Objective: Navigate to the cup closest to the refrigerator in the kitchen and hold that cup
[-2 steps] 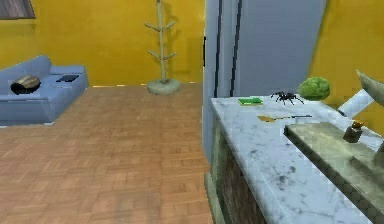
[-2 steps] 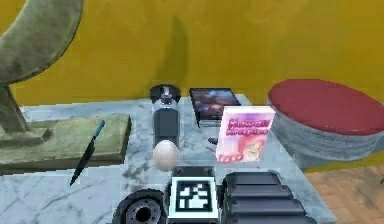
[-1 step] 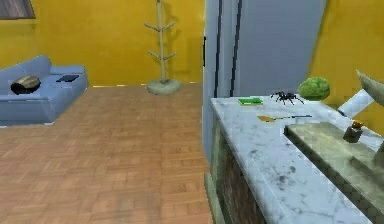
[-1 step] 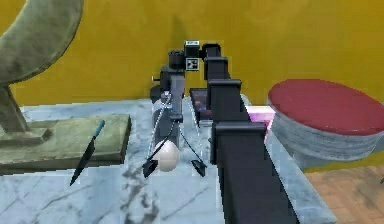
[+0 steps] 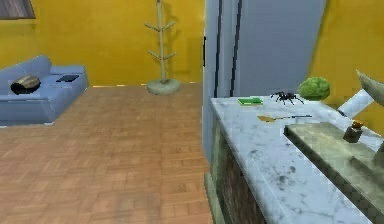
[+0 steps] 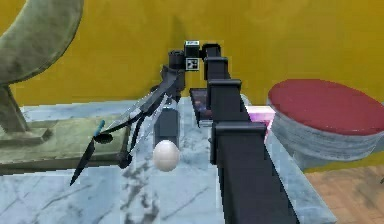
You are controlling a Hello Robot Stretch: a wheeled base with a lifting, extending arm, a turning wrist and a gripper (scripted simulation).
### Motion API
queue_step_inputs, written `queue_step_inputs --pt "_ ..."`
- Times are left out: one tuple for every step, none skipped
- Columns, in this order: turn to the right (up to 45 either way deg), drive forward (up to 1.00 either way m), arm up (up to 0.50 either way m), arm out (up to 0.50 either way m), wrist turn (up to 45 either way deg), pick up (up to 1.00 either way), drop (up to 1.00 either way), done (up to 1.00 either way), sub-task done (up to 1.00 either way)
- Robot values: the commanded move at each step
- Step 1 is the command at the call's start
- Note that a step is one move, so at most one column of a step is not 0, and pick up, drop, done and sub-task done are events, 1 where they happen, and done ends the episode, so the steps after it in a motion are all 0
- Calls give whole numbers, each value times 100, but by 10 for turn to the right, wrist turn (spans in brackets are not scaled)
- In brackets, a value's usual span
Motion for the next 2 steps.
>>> queue_step_inputs --pt "0 0 0 0 450 0 0 0 0" --pt "0 0 0 0 450 0 0 0 0"
